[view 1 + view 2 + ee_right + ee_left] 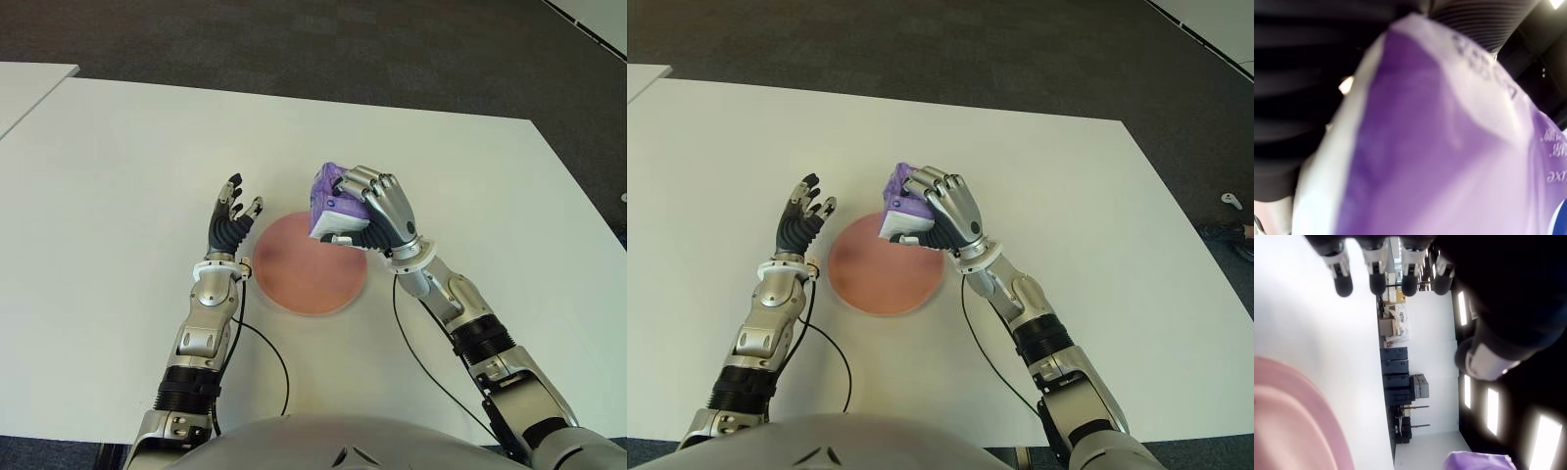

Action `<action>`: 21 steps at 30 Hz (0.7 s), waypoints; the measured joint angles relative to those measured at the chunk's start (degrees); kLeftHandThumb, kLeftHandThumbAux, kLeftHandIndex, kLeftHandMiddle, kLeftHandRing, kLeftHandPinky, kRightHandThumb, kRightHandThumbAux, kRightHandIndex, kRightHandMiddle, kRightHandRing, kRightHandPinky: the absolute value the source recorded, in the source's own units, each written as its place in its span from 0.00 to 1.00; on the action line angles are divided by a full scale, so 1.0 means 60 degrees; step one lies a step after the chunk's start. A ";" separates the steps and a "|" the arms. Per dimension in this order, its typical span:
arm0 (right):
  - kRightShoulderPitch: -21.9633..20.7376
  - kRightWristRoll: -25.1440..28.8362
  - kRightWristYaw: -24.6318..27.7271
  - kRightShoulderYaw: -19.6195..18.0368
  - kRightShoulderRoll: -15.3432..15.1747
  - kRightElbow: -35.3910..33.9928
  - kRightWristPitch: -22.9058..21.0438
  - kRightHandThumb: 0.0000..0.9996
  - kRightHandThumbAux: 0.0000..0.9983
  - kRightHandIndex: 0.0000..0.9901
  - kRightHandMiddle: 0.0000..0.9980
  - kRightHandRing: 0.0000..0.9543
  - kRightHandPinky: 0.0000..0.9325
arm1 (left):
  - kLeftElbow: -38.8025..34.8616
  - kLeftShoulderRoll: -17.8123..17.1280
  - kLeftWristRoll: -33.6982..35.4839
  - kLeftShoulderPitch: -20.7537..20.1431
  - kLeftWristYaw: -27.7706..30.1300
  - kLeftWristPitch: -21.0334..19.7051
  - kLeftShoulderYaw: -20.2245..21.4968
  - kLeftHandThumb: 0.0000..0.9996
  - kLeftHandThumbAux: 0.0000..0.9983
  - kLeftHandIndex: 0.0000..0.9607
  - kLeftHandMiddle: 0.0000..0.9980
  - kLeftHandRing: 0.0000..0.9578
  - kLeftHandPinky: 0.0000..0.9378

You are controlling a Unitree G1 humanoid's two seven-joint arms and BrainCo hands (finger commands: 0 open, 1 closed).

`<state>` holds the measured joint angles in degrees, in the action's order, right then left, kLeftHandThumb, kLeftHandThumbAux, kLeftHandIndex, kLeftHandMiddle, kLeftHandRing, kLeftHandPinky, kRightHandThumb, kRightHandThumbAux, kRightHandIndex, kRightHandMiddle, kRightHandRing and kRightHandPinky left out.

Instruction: Put the tissue paper into the plate.

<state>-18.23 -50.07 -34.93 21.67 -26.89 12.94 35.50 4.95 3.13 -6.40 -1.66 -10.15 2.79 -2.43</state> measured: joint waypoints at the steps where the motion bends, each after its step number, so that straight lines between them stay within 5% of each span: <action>1: -0.0001 -0.0002 0.0154 0.0039 -0.0015 -0.0006 0.0045 0.74 0.71 0.45 0.88 0.92 0.93 | 0.0036 0.0003 0.0002 -0.0001 -0.0006 0.0046 0.0003 0.00 0.61 0.00 0.00 0.00 0.00; 12: -0.0031 0.0110 0.1564 0.0471 0.0045 0.0002 0.0550 0.75 0.71 0.45 0.86 0.91 0.91 | 0.1009 -0.0028 0.0128 -0.0081 0.0002 0.0619 0.0195 0.00 0.60 0.00 0.00 0.00 0.00; 21: -0.0032 0.0109 0.1774 0.0738 0.0539 0.0397 0.0690 0.75 0.71 0.45 0.85 0.90 0.92 | 0.0687 0.0005 0.0129 -0.0201 0.0016 0.0626 0.0174 0.00 0.60 0.00 0.00 0.00 0.00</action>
<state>-18.42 -49.41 -24.29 26.10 -23.66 15.32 39.64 9.07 3.15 -5.62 -2.86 -10.05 6.54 -1.39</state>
